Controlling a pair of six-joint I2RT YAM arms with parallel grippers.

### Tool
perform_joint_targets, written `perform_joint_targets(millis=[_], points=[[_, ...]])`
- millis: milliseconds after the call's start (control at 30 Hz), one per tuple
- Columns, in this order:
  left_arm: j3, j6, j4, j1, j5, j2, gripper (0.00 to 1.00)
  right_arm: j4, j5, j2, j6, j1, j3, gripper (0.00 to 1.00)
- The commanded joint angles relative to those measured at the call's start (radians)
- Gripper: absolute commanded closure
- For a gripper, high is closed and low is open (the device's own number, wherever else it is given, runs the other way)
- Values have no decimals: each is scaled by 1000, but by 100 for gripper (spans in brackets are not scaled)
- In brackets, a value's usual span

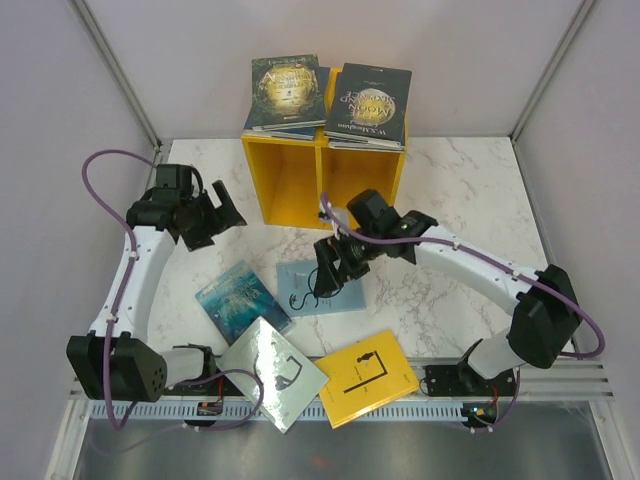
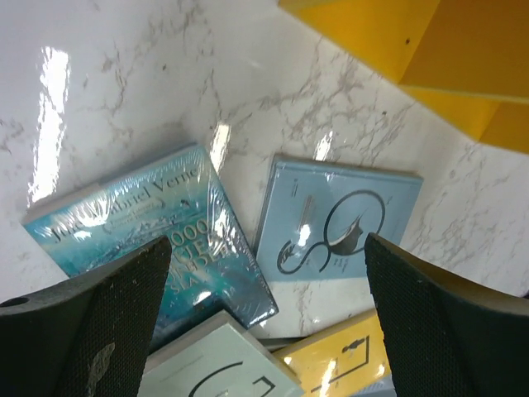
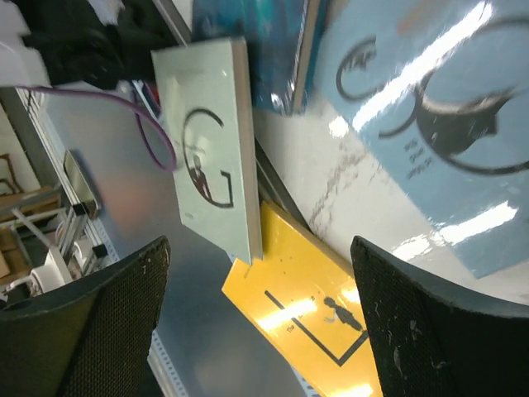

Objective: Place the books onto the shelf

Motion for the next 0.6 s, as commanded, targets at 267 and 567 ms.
perform_joint_targets(millis=[267, 567], points=[[-218, -110, 33, 3, 164, -200, 0, 493, -142, 26, 203, 138, -381, 5], [-312, -145, -5, 3, 199, -369, 1, 920, -97, 161, 402, 284, -488, 5]])
